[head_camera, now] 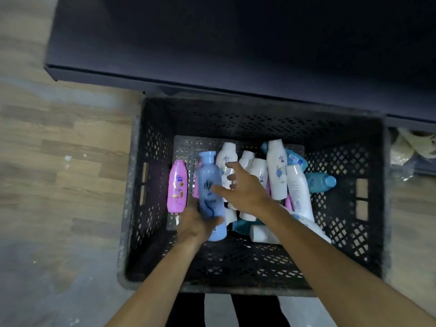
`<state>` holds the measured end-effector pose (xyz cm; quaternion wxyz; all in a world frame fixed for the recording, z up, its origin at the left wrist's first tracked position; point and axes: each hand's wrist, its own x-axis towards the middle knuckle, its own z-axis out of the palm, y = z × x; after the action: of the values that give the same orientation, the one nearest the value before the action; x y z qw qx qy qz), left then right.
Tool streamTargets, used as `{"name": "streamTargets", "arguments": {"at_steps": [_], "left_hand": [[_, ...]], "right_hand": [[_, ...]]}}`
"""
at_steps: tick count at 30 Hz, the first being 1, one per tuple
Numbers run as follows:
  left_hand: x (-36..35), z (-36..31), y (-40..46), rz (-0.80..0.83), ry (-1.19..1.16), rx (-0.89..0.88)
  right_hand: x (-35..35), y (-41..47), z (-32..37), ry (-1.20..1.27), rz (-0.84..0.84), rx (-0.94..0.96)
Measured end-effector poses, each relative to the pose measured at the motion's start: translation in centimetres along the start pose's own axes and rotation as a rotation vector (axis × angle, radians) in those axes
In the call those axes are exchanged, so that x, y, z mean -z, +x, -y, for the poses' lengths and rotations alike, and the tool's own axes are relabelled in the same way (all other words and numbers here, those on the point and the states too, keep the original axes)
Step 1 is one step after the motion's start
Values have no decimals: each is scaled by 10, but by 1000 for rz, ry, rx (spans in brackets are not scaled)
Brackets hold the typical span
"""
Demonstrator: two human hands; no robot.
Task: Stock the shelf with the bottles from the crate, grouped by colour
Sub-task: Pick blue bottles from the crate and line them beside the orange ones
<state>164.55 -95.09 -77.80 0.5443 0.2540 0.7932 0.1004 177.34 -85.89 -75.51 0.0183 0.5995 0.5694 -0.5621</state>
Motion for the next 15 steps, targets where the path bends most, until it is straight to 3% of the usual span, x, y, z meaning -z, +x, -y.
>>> {"name": "streamTargets", "arguments": {"at_steps": [7, 12, 15], "left_hand": [[53, -115, -114, 0, 4, -277], [120, -215, -195, -141, 111, -567], [150, -239, -249, -206, 192, -649]], "right_hand": [[105, -106, 108, 79, -192, 166], [180, -198, 207, 142, -437, 358], [208, -247, 255, 124, -526, 419]]}}
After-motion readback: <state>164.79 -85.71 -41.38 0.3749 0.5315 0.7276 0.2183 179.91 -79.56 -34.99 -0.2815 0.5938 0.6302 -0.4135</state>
